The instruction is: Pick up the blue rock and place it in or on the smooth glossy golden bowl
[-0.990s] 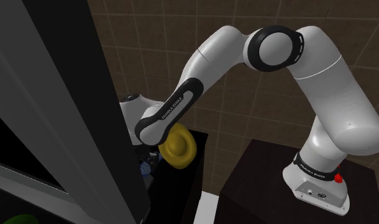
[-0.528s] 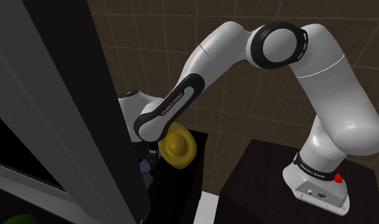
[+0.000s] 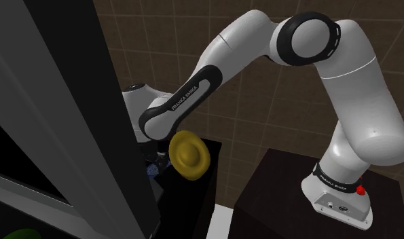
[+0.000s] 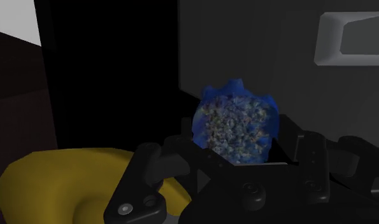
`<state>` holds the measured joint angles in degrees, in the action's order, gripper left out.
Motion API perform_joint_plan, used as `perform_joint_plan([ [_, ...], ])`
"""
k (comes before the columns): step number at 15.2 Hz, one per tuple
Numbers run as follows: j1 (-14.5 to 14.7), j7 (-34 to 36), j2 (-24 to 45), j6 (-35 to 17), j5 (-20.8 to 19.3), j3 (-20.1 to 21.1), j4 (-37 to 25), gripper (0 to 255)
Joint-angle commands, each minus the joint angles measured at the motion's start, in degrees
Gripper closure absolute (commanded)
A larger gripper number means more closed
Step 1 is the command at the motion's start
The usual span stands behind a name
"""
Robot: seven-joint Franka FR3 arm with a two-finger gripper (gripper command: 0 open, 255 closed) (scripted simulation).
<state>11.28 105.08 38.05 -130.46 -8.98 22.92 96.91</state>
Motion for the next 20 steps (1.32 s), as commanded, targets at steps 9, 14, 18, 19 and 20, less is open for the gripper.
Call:
perform_joint_plan([
  [9, -0.9, -0.4, -4.6, 5.4, 1.7, 1.4, -0.9, 255],
  [14, -1.3, -0.6, -6.7, 8.2, 2.5, 1.9, -1.8, 255],
  [18, -1.5, -0.7, -8.1, 10.6, 3.1, 2.3, -2.8, 255],
  [19, -1.6, -0.7, -8.5, 11.2, 3.2, 2.4, -3.1, 255],
  [20, -1.6, -0.7, -8.8, 11.8, 3.3, 2.5, -3.4, 255],
])
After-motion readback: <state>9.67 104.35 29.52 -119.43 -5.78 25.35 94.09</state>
